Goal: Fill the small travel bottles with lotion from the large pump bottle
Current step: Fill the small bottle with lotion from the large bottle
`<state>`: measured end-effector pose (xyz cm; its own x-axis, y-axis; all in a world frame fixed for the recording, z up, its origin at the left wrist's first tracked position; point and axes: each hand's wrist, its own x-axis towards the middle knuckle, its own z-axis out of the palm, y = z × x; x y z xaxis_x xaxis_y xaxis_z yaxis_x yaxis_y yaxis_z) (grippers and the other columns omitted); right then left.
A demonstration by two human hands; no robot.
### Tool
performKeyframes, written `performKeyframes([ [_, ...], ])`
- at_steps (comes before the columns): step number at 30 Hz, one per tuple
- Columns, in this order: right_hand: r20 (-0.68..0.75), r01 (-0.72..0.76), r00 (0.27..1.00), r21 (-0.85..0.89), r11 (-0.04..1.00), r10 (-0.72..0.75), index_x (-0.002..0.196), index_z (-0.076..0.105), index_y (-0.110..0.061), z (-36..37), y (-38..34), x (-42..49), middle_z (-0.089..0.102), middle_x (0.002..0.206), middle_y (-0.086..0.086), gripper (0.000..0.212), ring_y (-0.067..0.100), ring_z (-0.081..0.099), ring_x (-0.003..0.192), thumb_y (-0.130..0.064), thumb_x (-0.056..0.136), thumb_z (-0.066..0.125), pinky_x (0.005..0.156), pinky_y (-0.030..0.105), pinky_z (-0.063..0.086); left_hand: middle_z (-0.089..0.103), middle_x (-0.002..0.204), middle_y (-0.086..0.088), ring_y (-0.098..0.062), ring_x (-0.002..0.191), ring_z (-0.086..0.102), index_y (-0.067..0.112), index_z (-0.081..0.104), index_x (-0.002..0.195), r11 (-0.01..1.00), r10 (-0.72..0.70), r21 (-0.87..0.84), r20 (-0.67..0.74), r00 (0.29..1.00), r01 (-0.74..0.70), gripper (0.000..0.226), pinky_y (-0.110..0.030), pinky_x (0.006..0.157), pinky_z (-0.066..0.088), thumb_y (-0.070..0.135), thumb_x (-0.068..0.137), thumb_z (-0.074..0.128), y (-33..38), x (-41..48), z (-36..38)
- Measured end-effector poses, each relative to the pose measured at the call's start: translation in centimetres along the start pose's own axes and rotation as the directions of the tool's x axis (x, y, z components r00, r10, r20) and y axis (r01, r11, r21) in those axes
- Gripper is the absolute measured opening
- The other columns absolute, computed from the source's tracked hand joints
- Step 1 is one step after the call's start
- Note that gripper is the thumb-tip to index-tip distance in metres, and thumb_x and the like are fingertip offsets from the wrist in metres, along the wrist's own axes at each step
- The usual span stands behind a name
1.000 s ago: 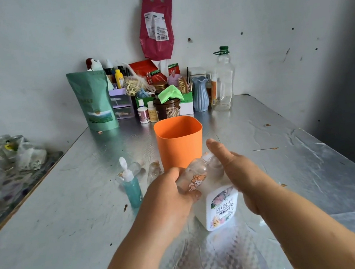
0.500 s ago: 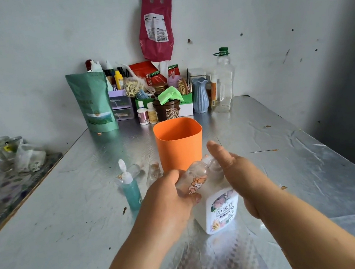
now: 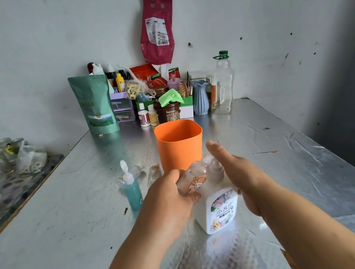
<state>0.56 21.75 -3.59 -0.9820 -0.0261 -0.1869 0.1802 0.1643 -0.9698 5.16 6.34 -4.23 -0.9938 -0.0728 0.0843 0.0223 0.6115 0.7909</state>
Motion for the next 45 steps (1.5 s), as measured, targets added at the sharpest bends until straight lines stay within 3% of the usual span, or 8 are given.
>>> performKeyframes([
  [4, 0.019, 0.001, 1.000, 0.006, 1.000, -0.002, 0.104, 0.068, -0.009, 0.2, -0.1, 0.0, 0.073, 0.100, 0.013, 0.068, 0.029, 0.069, 0.094, -0.071, 0.083, 0.047, 0.069, 0.032, 0.046, 0.067, 0.085, 0.010, -0.006, 0.077, 0.062, 0.025, 0.062, 0.094, 1.000, 0.014, 0.010, -0.010, 1.000, -0.014, 0.017, -0.025, 0.065, 0.046, 0.023, 0.081, 0.073, 0.0, 0.1, 0.0],
  [8, -0.007, 0.042, 0.999, 0.007, 0.999, -0.042, 0.100, 0.067, -0.007, 0.2, -0.1, -0.1, 0.072, 0.099, 0.016, 0.064, 0.031, 0.068, 0.093, -0.066, 0.086, 0.047, 0.071, 0.032, 0.047, 0.068, 0.090, 0.013, -0.005, 0.082, 0.063, 0.028, 0.062, 0.097, 1.000, 0.015, 0.011, 0.003, 1.000, -0.015, 0.020, -0.024, 0.069, 0.048, 0.023, 0.082, 0.073, -0.1, 0.2, 0.0],
  [13, -0.051, 0.080, 0.995, -0.046, 0.996, -0.082, 0.099, 0.063, -0.012, 0.2, 0.5, 0.3, 0.069, 0.098, 0.008, 0.063, 0.022, 0.063, 0.092, -0.070, 0.085, 0.043, 0.069, 0.030, 0.042, 0.068, 0.089, 0.015, -0.001, 0.079, 0.063, 0.028, 0.062, 0.096, 1.000, 0.001, -0.004, 0.012, 1.000, -0.001, 0.019, -0.018, 0.061, 0.042, 0.023, 0.082, 0.074, -0.3, 0.2, 0.1],
  [19, -0.067, 0.073, 0.995, -0.056, 0.996, -0.077, 0.101, 0.062, -0.015, 0.6, 1.3, 0.9, 0.070, 0.098, 0.008, 0.061, 0.026, 0.065, 0.096, -0.071, 0.085, 0.044, 0.088, 0.041, 0.049, 0.067, 0.088, 0.015, -0.002, 0.077, 0.062, 0.026, 0.063, 0.098, 1.000, -0.016, 0.014, 0.013, 1.000, 0.015, 0.019, -0.018, 0.058, 0.039, 0.021, 0.082, 0.073, -0.3, 0.3, 0.3],
  [29, 0.026, 0.003, 1.000, -0.023, 1.000, -0.003, 0.106, 0.066, -0.012, 0.1, 0.0, 0.1, 0.073, 0.100, 0.011, 0.070, 0.027, 0.069, 0.093, -0.073, 0.083, 0.044, 0.066, 0.032, 0.045, 0.068, 0.085, 0.010, -0.008, 0.077, 0.063, 0.025, 0.063, 0.094, 1.000, -0.004, 0.003, -0.006, 1.000, 0.004, 0.017, -0.025, 0.063, 0.045, 0.021, 0.082, 0.073, 0.1, 0.1, 0.0],
  [36, 0.002, 0.054, 0.999, -0.008, 0.998, -0.054, 0.100, 0.068, -0.008, 0.3, 0.4, 0.3, 0.073, 0.100, 0.016, 0.068, 0.032, 0.069, 0.095, -0.071, 0.084, 0.046, 0.090, 0.040, 0.050, 0.068, 0.094, 0.015, -0.004, 0.083, 0.064, 0.028, 0.063, 0.100, 1.000, -0.009, -0.016, 0.004, 1.000, 0.009, 0.022, -0.023, 0.069, 0.048, 0.021, 0.082, 0.074, 0.0, 0.2, 0.1],
  [42, -0.023, 0.072, 0.997, -0.031, 0.997, -0.072, 0.100, 0.065, -0.015, 0.5, 1.2, 0.9, 0.072, 0.098, 0.009, 0.081, 0.028, 0.067, 0.095, -0.085, 0.065, 0.045, 0.092, 0.045, 0.050, 0.068, 0.094, 0.019, 0.002, 0.082, 0.064, 0.027, 0.063, 0.099, 0.998, -0.005, -0.063, 0.021, 1.000, 0.006, 0.022, -0.017, 0.066, 0.043, 0.018, 0.082, 0.074, -0.4, 0.3, 0.3],
  [45, -0.058, 0.089, 0.994, -0.035, 0.995, -0.091, 0.100, 0.063, -0.014, 0.6, 1.4, 0.9, 0.070, 0.098, 0.009, 0.067, 0.026, 0.066, 0.095, -0.076, 0.079, 0.046, 0.090, 0.043, 0.050, 0.069, 0.091, 0.022, 0.005, 0.082, 0.063, 0.027, 0.064, 0.099, 0.998, -0.009, -0.069, 0.023, 1.000, 0.011, 0.023, -0.017, 0.067, 0.044, 0.017, 0.081, 0.075, -0.7, 0.5, 0.5],
])
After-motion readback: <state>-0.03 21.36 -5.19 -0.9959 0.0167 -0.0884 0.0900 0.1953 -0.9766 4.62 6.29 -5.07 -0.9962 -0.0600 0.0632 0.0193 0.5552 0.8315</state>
